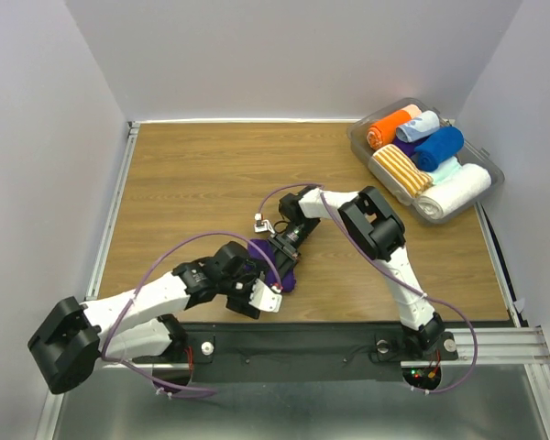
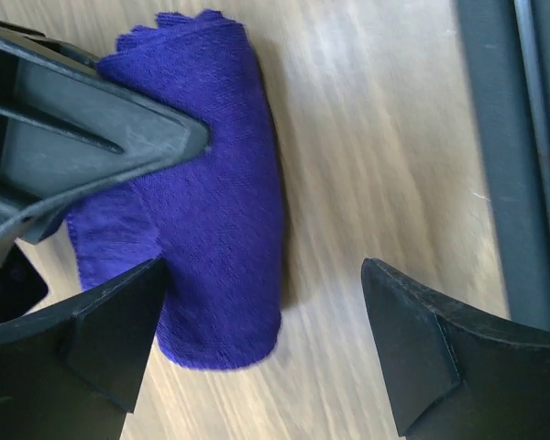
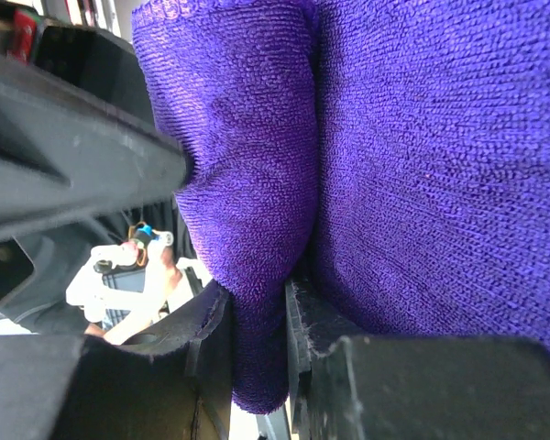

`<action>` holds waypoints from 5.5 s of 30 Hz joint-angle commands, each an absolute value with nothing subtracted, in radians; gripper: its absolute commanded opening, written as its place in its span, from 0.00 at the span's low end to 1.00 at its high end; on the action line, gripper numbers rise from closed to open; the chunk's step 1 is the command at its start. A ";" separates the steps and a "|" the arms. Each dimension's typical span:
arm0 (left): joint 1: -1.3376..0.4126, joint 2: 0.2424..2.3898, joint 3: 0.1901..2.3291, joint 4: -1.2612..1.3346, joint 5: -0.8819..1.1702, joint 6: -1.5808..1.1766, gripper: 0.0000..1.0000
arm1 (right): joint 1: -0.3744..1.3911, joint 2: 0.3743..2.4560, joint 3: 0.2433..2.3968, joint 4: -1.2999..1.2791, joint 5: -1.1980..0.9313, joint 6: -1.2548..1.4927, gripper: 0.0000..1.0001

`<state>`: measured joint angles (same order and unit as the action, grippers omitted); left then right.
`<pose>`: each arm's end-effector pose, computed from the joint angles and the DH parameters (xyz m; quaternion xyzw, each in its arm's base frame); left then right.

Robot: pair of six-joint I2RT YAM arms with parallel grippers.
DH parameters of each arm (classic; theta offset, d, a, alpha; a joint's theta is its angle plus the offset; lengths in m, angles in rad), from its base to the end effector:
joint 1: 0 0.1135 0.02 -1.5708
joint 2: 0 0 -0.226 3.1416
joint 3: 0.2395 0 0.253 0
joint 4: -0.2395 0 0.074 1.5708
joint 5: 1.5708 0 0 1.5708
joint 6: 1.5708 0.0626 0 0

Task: Roll the towels
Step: Roll the towel

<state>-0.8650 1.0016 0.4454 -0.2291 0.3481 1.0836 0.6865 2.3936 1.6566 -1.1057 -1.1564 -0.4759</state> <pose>0.1346 -0.1909 0.1311 0.7900 0.4563 -0.1179 0.3921 0.2587 0.2860 0.0509 0.3936 -0.7342 -0.5265 0.1698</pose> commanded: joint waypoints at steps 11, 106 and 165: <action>-0.953 1.167 0.446 0.025 0.196 1.008 0.77 | 0.680 2.484 1.663 -1.049 -0.922 -0.578 0.06; -0.134 2.048 1.689 -1.118 0.926 1.141 0.56 | 1.017 1.759 1.068 -0.482 -0.399 -0.557 0.01; -0.792 1.018 0.390 -0.031 0.313 1.192 0.87 | 0.695 2.448 1.618 -0.939 -0.999 -0.538 0.01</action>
<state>-0.7853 0.9810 0.3817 -0.1223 0.3561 1.2358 0.6884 2.3833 1.6295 -0.9459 -1.2640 -0.4480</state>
